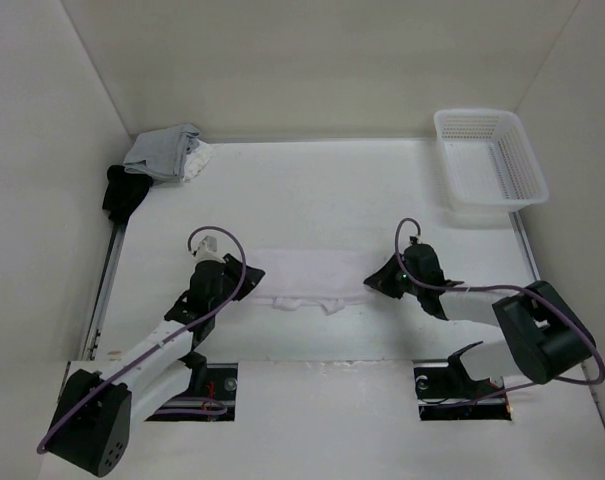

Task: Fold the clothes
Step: Fold the tank top

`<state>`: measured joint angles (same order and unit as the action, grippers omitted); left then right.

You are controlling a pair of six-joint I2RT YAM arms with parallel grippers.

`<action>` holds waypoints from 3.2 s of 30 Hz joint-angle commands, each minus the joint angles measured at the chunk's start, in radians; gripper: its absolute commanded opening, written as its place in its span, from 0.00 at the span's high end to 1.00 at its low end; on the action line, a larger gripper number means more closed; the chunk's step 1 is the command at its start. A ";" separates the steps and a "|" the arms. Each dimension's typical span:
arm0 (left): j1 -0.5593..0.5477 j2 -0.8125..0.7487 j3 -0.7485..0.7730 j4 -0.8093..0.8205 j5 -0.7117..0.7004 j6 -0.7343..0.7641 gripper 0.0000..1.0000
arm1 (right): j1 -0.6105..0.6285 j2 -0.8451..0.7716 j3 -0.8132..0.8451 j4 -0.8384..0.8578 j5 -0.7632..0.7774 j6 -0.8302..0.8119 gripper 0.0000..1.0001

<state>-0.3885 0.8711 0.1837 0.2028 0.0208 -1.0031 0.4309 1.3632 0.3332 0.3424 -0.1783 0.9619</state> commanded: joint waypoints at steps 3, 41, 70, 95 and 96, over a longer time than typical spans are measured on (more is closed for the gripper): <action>-0.040 0.020 0.057 0.153 -0.044 0.004 0.79 | -0.036 -0.019 -0.043 0.185 0.000 0.077 0.99; -0.014 -0.162 0.040 0.075 0.031 -0.025 0.73 | 0.636 0.372 0.962 -0.688 0.493 -0.212 0.51; -0.451 0.319 -0.003 0.380 -0.269 -0.114 0.83 | 0.346 0.563 0.707 0.041 0.023 -0.123 0.97; -0.364 -0.072 0.121 -0.104 -0.398 0.112 0.62 | 0.239 0.242 0.637 0.124 0.057 -0.113 0.75; -0.343 -0.078 0.129 -0.127 -0.395 0.136 0.60 | 0.227 0.181 0.585 0.129 0.065 -0.130 0.69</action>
<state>-0.7700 0.8150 0.2626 0.2214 -0.3222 -0.9775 0.6796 1.7161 0.9943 0.3592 -0.1196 0.8772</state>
